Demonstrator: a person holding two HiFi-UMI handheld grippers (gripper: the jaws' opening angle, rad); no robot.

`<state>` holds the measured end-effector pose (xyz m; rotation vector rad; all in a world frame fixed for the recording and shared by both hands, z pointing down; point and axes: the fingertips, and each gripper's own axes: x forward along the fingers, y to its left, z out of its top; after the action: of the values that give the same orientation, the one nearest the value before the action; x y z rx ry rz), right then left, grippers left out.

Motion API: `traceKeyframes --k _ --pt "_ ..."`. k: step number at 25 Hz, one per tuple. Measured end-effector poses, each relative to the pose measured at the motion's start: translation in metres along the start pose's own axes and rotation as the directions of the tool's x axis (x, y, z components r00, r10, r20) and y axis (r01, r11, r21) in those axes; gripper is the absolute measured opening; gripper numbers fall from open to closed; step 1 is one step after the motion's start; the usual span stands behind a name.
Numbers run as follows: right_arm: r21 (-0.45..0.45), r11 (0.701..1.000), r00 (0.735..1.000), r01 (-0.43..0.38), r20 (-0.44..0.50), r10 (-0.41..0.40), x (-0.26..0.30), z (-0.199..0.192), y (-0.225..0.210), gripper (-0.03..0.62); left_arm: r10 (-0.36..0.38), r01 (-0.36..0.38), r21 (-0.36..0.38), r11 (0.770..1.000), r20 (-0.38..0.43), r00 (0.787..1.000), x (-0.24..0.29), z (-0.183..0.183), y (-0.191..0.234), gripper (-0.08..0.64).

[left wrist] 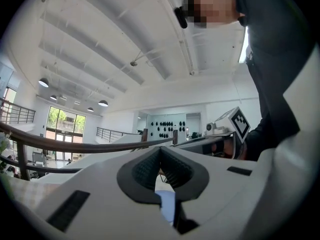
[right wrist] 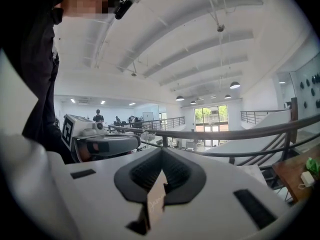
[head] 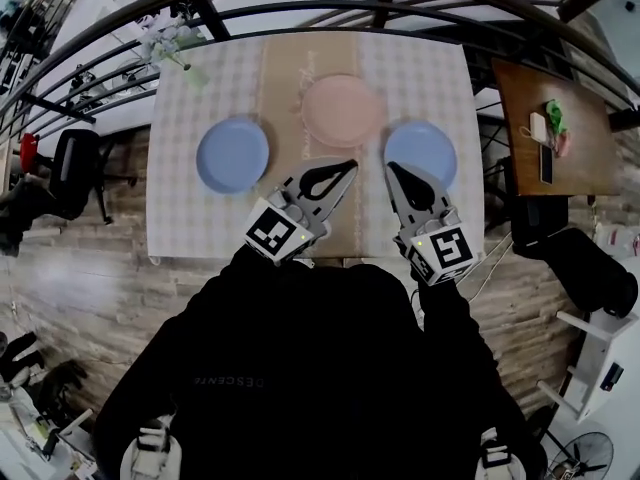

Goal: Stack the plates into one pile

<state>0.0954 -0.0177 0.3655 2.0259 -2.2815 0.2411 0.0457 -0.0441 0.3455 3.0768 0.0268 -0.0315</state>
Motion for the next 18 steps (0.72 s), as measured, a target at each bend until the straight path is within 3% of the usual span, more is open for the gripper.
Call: traceKeyframes --k 10,18 --pt "0.073 0.985 0.982 0.155 -0.118 -0.146 -0.020 -0.057 -0.071 0.008 -0.075 0.075 0.011 0.997 -0.018 0.997 0.061 -0.028 -0.011 0.020" --pt "0.104 0.948 0.932 0.302 -0.240 -0.271 -0.030 -0.118 -0.129 0.021 -0.154 0.154 0.008 0.988 -0.018 0.988 0.096 -0.051 -0.021 0.020"
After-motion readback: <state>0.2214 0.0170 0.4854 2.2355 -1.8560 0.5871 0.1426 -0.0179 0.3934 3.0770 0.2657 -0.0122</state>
